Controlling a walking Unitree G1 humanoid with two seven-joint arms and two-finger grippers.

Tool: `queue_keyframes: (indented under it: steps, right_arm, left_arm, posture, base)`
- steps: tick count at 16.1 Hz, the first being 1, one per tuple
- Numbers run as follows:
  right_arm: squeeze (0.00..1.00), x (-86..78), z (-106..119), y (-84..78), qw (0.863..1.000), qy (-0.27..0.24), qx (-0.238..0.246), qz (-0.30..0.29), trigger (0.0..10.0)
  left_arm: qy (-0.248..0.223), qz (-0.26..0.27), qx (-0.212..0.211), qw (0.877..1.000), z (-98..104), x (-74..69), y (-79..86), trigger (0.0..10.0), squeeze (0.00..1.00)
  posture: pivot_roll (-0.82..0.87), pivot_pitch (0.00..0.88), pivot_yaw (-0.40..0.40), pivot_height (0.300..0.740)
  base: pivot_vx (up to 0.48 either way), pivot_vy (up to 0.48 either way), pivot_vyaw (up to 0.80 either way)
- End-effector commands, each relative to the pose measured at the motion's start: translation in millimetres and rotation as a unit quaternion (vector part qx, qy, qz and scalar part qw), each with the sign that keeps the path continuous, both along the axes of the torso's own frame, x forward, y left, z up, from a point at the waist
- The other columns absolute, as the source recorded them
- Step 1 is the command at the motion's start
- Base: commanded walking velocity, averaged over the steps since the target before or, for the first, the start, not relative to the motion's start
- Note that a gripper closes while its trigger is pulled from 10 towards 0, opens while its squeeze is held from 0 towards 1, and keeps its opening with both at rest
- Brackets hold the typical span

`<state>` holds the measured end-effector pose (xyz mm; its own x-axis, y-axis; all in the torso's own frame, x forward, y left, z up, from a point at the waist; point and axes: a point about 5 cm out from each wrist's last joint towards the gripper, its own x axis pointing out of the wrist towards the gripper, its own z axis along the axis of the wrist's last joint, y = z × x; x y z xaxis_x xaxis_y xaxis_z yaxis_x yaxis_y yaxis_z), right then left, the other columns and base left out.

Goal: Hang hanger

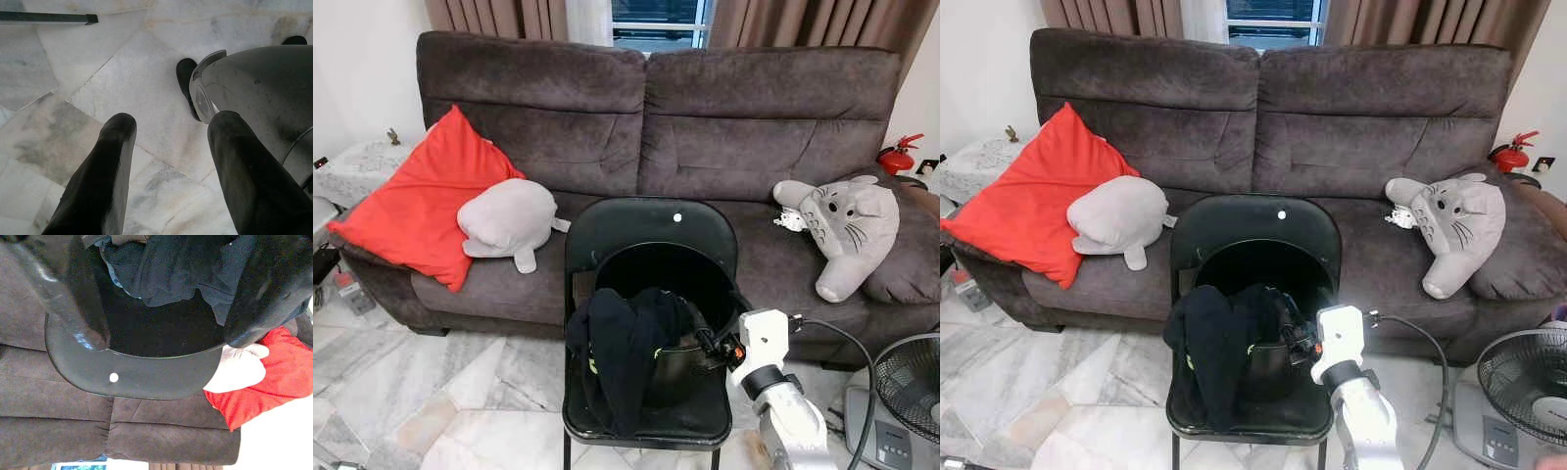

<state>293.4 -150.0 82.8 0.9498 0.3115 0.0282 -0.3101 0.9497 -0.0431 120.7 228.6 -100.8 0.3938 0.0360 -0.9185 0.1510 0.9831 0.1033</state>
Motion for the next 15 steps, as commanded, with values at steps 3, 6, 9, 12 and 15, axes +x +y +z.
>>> queue_keyframes:
  steps: [3, 6, 9, 12, 15]
  right_arm:
    - [1.00, 0.5, 0.2, -0.5, 1.000, 0.002, -0.001, 0.000, 10.0]
    - [0.00, 35.8, -9.0, 10.9, 0.994, 0.084, -0.002, -0.071, 10.0]
    - [0.00, 35.2, -5.5, 6.5, 0.992, 0.071, 0.021, -0.102, 10.0]
    - [0.00, 42.9, 0.2, 25.9, 0.998, 0.067, -0.015, 0.009, 10.0]
    - [0.00, 34.4, -1.3, 57.9, 0.976, 0.071, -0.080, 0.191, 10.0]
  left_arm:
    - [0.010, -0.004, 0.005, 1.000, -1.0, -4.2, 1.9, 10.0, 0.00]
    - [0.007, 0.016, 0.006, 1.000, -0.6, -4.8, 4.5, 10.0, 0.00]
    - [0.004, 0.017, 0.006, 1.000, -0.4, -3.8, 4.4, 10.0, 0.00]
    - [0.004, 0.017, 0.006, 1.000, -0.1, -2.7, 4.2, 10.0, 0.00]
    - [0.004, 0.016, 0.006, 1.000, 0.1, -1.9, 4.2, 10.0, 0.00]
  posture:
    - [-0.04, 0.000, 0.014, 0.740]
    - [0.02, 0.000, 0.010, 0.740]
    - [0.03, 0.000, 0.005, 0.740]
    - [0.03, 0.000, 0.009, 0.740]
    - [0.04, 0.000, 0.004, 0.740]
  base:
    - [0.000, 0.000, 0.00]
    - [0.000, 0.000, 0.00]
    - [0.000, 0.000, 0.00]
    - [0.000, 0.000, 0.00]
    - [0.000, 0.000, 0.00]
